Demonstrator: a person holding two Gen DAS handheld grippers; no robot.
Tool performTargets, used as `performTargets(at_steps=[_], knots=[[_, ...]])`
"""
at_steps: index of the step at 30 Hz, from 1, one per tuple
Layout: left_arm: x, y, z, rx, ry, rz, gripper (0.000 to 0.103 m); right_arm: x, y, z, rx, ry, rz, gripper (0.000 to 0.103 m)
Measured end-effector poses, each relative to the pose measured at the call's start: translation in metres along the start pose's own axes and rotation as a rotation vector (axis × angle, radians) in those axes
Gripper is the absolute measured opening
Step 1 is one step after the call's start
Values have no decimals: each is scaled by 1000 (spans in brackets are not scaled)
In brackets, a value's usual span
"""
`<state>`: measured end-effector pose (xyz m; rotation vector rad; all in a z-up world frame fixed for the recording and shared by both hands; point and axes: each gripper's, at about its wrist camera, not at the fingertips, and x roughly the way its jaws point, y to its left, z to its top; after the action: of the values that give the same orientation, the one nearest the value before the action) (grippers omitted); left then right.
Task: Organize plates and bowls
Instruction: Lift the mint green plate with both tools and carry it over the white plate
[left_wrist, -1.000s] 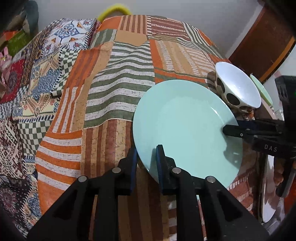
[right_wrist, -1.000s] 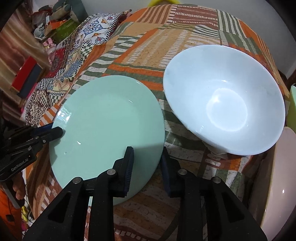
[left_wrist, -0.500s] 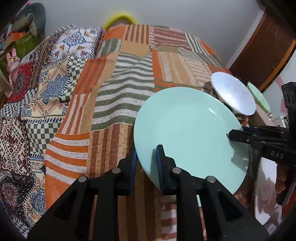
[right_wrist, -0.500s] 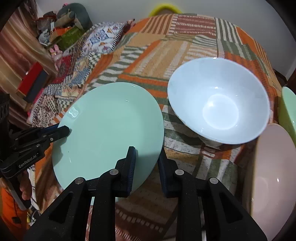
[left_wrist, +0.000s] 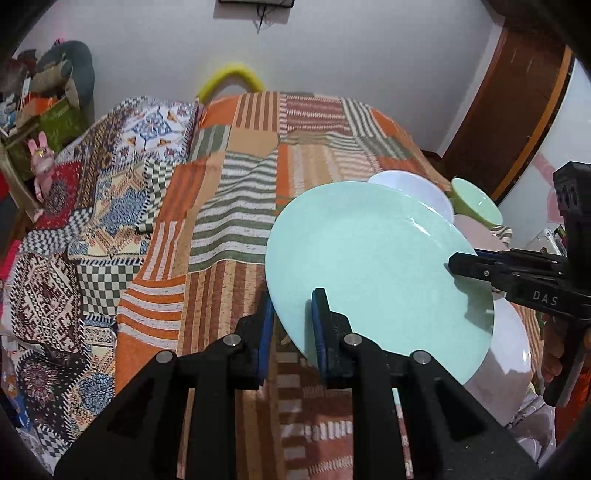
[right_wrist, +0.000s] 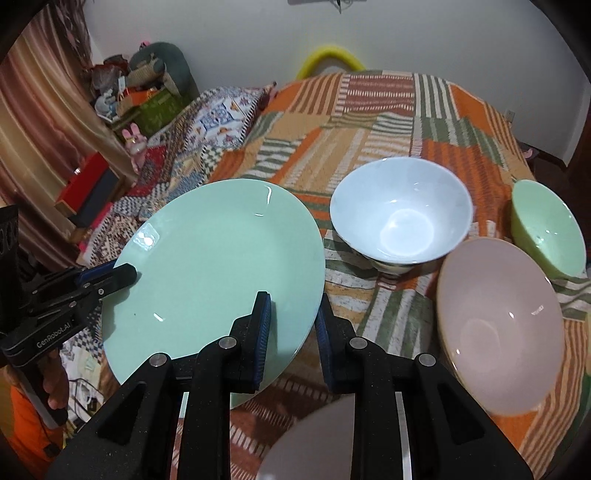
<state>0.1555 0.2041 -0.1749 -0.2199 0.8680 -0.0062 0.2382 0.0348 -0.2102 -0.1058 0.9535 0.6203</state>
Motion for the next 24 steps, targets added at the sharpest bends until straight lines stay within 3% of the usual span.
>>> performTargets(at_steps=[11,24], knots=[[-45,-42,-11,36,-48,-13,19,-53,-10,-23,14,-97,26,22],[-68,-88,-33,86,-48,-14,19,-90,-29,-63,34,-158,26,22]])
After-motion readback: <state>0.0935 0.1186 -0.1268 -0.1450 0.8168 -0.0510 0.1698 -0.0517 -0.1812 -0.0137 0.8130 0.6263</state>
